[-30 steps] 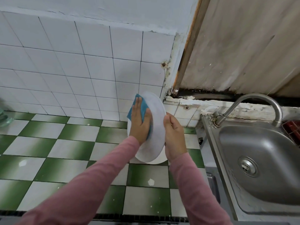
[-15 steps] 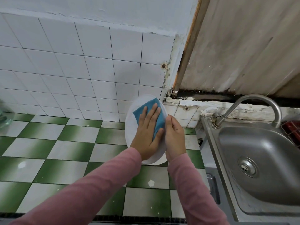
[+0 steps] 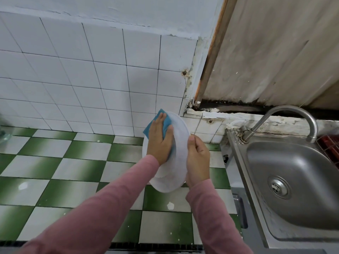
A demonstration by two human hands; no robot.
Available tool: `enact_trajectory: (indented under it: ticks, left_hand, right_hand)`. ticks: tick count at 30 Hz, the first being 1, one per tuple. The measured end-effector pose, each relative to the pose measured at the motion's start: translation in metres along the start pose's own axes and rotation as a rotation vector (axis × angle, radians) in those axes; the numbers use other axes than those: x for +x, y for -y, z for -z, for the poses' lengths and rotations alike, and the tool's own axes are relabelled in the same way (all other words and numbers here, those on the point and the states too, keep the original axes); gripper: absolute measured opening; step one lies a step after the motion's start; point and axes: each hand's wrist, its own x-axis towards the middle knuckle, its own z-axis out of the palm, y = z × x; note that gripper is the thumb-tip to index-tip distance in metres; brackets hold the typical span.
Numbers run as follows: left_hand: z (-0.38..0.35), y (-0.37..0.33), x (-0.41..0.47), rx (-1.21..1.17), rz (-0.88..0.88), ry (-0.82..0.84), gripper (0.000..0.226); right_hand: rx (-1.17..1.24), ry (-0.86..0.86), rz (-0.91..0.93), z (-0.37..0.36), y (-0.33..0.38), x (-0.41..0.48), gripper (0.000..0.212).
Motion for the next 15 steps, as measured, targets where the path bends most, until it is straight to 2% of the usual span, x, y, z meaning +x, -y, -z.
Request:
enact_trajectory:
  ticks: [3,4,6,8,11,15]
  left_hand:
    - [0.009,0.021,0.009,-0.083,0.196,-0.032,0.034]
    - [0.013,0.031,0.007,-0.079,0.257,-0.019,0.036]
    - [0.018,0.053,0.0,-0.102,0.388,-0.014,0.066]
    - [0.013,0.063,-0.014,-0.173,0.426,-0.008,0.073]
    - [0.003,0.063,-0.04,-0.131,0.268,-0.005,0.062]
    - [0.001,0.06,-0.069,0.23,-0.176,0.18,0.056]
  right_hand:
    - [0.181,-0.042,-0.096,0.007,0.004,0.002,0.032]
    - [0.21,-0.051,-0.106,0.009,0.005,0.004,0.031]
    - [0.253,-0.079,-0.109,0.01,0.006,0.005,0.029]
    - [0.3,-0.111,-0.118,0.01,0.008,0.005,0.028]
    - [0.427,-0.153,-0.177,0.01,0.01,0.008,0.023]
    - [0.513,-0.127,-0.259,0.013,0.005,0.017,0.023]
